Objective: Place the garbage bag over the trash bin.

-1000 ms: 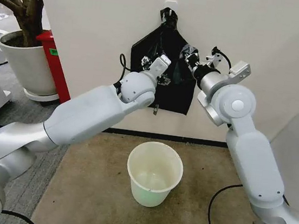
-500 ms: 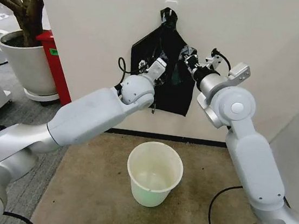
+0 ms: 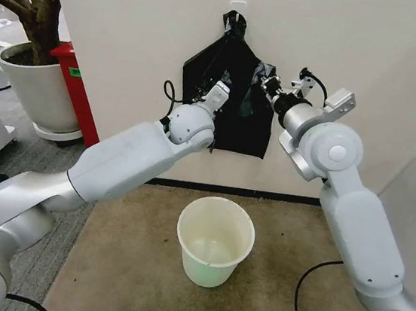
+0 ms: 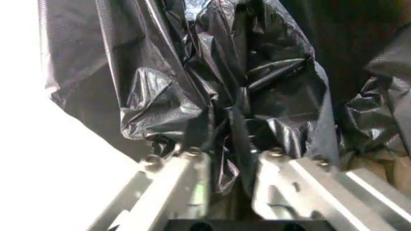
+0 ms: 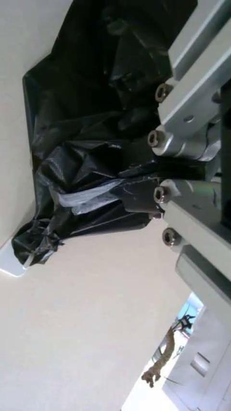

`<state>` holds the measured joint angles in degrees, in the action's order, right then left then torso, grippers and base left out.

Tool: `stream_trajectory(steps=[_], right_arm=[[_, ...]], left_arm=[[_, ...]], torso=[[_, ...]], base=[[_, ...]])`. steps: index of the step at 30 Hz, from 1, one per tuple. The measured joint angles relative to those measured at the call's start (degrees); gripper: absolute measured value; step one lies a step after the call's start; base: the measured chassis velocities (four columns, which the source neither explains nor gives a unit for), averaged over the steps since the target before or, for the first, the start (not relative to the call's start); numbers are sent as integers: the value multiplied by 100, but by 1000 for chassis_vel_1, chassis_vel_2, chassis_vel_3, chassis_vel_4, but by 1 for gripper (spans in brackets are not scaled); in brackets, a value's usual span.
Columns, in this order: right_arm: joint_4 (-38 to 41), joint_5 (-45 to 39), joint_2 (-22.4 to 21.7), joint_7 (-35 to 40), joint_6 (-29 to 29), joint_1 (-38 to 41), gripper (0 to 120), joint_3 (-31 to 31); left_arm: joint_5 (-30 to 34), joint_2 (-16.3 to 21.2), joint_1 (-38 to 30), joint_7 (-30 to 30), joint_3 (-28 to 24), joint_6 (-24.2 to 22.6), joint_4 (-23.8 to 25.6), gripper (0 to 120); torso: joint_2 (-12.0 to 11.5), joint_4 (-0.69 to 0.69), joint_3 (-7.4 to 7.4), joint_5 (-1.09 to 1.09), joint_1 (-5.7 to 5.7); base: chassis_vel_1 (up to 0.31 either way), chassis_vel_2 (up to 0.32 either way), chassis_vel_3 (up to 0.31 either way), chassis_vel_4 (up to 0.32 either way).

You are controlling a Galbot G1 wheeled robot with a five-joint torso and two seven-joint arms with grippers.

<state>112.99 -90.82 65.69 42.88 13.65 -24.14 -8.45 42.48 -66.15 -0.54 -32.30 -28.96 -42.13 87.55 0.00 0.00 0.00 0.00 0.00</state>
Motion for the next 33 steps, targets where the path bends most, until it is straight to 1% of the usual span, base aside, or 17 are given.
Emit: stream_trajectory(steps=[1, 2, 3, 6, 9, 10, 14, 15, 16, 18, 23, 26, 31, 33], right_arm=[[4, 0, -11, -23, 5, -21, 0, -6], [4, 0, -11, -23, 5, -21, 0, -6], [9, 4, -30, -69, 20, -58, 0, -13], [17, 25, -51, -152, 43, -98, 0, -29], [8, 181, -112, -427, 105, -167, 0, -65], [8, 181, -112, -427, 105, -167, 0, -65], [16, 243, -206, -617, 141, -265, 0, -136], [27, 243, -239, -675, 147, -293, 0, -161], [32, 243, -275, -746, 159, -329, 0, -197], [31, 241, -294, -782, 169, -348, 0, -218], [-12, 154, -425, -1100, 282, -450, 0, -445], [-27, 97, -446, -1173, 293, -455, 0, -506], [-50, -77, -450, -1255, 328, -487, 0, -586], [-47, -88, -445, -1260, 344, -510, 0, -587]], left_arm=[[31, 13, 3, -31, 9, 0, 37, 7], [31, 13, 3, -31, 9, 0, 37, 7], [132, 49, 5, -119, 31, 0, 134, 0], [390, 131, 3, -252, 87, 6, 348, 0], [754, 371, -26, -280, 247, 326, 813, 0], [754, 371, -26, -280, 247, 326, 813, 0], [1411, 622, -24, -337, 553, 632, 1276, 0], [1546, 710, -12, -327, 637, 774, 1359, 0], [1656, 804, 6, -267, 727, 932, 1429, 0], [1698, 847, 15, -233, 770, 996, 1459, 0], [1932, 1317, 205, 242, 1207, 1613, 1651, 0], [2001, 1429, 288, 321, 1326, 1697, 1700, 0], [2110, 1800, 668, 630, 1699, 2059, 1911, 0], [2130, 1842, 726, 658, 1742, 2089, 1948, 0]], torso=[[0, 0, 0, 0, 0], [0, 0, 0, 0, 0], [0, -1, 0, 0, 0], [0, -1, 0, 0, 0], [0, 0, 0, 0, 0], [0, 0, 0, 0, 0], [0, 0, 0, 0, 0], [0, -1, -1, 1, 0], [0, -1, 0, 0, 0], [0, 0, 0, -1, 0], [0, 0, 0, 0, 0], [0, 0, 0, 0, 0], [0, 1, 0, -2, 0], [0, 1, -1, -1, 0]], base=[[0, 0, 0, 0], [0, 0, 0, 0], [0, 0, 0, 0], [0, 0, 0, 0], [0, 0, 0, 0], [0, 0, 0, 0], [0, 0, 0, 0], [0, 0, 0, 0], [0, 0, 0, 0], [0, 0, 0, 0], [0, 0, 0, 0], [0, 0, 0, 0], [0, 0, 0, 0], [0, 0, 0, 0]])
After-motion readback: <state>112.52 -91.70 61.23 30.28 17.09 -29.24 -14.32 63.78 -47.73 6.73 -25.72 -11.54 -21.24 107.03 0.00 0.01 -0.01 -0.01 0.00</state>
